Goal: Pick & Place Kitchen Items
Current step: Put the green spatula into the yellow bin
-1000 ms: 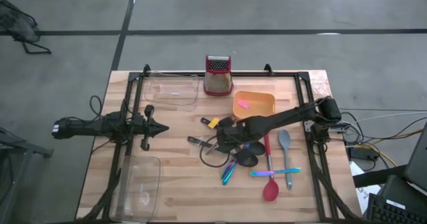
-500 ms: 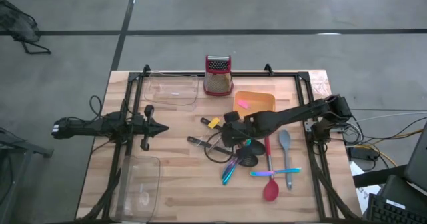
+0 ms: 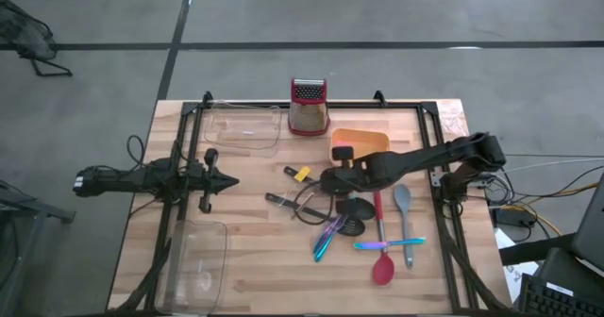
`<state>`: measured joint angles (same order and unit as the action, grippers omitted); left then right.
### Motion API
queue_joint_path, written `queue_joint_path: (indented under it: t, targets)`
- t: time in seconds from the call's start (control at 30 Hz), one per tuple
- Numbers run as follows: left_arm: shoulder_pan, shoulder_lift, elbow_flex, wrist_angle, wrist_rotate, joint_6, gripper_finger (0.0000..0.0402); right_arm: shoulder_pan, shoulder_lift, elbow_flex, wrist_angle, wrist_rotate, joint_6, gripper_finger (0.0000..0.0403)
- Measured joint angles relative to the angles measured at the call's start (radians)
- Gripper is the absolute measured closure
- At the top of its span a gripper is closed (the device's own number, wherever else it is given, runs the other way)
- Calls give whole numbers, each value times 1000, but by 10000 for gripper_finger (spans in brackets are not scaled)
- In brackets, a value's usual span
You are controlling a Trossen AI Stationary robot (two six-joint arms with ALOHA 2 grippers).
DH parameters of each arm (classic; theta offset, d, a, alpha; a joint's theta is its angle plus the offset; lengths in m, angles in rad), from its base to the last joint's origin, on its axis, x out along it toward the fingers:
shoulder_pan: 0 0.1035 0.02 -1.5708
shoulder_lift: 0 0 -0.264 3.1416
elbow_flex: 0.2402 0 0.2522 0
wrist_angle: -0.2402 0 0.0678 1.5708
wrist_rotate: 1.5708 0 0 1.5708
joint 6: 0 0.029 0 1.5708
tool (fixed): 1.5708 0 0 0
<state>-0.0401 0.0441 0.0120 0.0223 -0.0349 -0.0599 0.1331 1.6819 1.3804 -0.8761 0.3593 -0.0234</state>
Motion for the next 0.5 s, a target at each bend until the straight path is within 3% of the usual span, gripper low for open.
queue_joint_path:
  t: [0.23, 0.5]
  targets:
    - [0, 0, 0, 0, 0, 0, 396, -43, -32, 0, -66, 88, 129, 389]
    - [0, 0, 0, 0, 0, 0, 396, -141, -44, -10, -149, 109, 290, 384]
